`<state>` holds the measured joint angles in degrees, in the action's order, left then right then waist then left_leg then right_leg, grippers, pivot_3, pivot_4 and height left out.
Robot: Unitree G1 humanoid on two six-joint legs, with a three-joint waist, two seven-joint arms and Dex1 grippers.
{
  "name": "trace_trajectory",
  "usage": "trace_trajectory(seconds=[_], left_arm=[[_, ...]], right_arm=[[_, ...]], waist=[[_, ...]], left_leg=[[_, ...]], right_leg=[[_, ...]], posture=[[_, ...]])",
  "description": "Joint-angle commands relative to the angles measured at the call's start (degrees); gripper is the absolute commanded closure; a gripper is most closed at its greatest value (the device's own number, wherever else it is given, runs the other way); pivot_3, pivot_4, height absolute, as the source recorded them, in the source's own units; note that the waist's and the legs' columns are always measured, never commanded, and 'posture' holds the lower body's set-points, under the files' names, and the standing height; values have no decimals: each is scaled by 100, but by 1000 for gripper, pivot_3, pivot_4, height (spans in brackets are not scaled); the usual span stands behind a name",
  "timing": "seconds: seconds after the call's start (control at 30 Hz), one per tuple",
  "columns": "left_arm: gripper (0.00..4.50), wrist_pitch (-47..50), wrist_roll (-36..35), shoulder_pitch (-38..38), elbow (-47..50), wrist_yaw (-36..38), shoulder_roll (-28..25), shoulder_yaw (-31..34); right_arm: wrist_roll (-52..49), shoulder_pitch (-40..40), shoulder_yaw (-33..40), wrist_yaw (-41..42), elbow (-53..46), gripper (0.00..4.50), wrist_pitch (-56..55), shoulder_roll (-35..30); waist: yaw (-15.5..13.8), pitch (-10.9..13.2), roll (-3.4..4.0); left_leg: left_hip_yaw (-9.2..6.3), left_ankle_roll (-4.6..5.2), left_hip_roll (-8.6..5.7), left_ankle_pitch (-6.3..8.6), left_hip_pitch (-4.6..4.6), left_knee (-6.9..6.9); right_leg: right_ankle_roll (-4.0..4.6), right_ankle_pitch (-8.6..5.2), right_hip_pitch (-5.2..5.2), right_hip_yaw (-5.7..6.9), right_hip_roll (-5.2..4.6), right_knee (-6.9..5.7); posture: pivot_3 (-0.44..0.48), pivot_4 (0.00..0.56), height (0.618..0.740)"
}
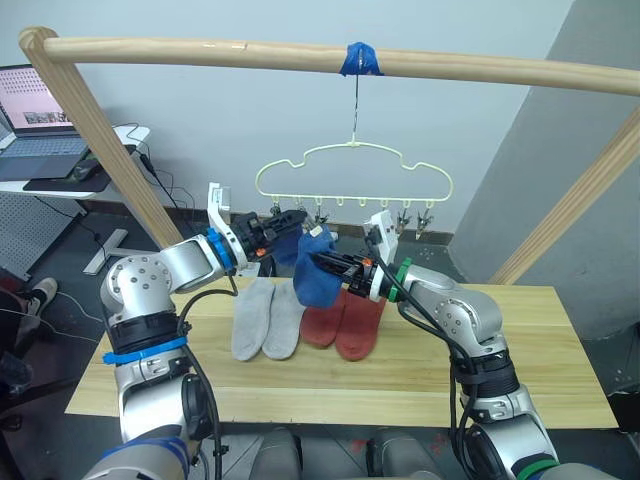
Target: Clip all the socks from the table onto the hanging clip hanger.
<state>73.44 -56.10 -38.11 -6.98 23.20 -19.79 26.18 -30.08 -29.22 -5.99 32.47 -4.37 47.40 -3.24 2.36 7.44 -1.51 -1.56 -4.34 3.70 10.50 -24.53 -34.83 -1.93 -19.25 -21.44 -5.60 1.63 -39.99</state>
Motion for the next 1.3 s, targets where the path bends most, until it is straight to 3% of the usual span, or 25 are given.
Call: trace_trajectory(seconds=[0.03, 0.27, 0.43, 0.53, 0.77, 1.0, 1.23, 1.3], left_arm=[[3426, -240, -77, 67, 351, 249, -115, -96], [1420, -306, -141, 103, 331, 285, -223, -66], [20, -532, 61, 493, 918, 748, -736, -448], [20, -700, 191, 635, 1147, 806, -826, -672], [0, -1396, 743, 922, 1569, 982, -1033, -1169], [0, -1911, 1185, 1239, 1689, 903, -996, -1396], [0, -2330, 1542, 1499, 1763, 995, -944, -1704], [0, -3046, 2107, 1590, 1677, 919, -793, -2041]], right_arm=[[-3, -116, -18, 18, -77, 4500, -136, -14], [95, -130, -135, 67, 12, 4500, -226, -62], [187, -290, -345, 114, 408, 4500, -377, 197], [264, -310, -396, 128, 645, 4500, -506, 283], [263, -317, -319, 121, 826, 2317, -579, 223], [286, 158, -274, 126, 340, 38, -451, -418], [233, 529, -162, 89, -180, 38, -375, -905], [215, 700, 7, 193, -624, 38, -460, -1224]], waist=[[-4, 0, 0], [-9, 0, 0], [42, 0, 1], [17, 0, 1], [-63, 0, 1], [-68, 0, 1], [-62, 0, 1], [-60, 2, 3]], left_leg=[[0, 0, 0, 0, -1, 1], [-2, 0, -1, 0, -3, 0], [-2, 0, 1, 0, -3, 3], [-3, -1, 1, 0, -4, 8], [0, -1, -1, 0, -4, 4], [2, 0, -1, 0, -6, 5], [1, 0, -1, 0, -10, 2], [1, 0, -1, 0, -10, 1]], right_leg=[[2, 1, 0, 1, -1, 1], [-1, 0, 0, 3, -1, 3], [0, 0, -4, 3, -1, 2], [7, 4, -4, 5, -2, 4], [3, 2, -3, 4, -5, 4], [4, 2, -5, 3, -5, 6], [1, 0, -7, 2, -5, 5], [-2, -1, -8, 2, -4, 5]], posture=[[38, 116, 740], [38, 109, 740], [50, 104, 740], [58, 102, 740], [66, 99, 740], [58, 98, 740], [38, 104, 740], [34, 106, 740]])
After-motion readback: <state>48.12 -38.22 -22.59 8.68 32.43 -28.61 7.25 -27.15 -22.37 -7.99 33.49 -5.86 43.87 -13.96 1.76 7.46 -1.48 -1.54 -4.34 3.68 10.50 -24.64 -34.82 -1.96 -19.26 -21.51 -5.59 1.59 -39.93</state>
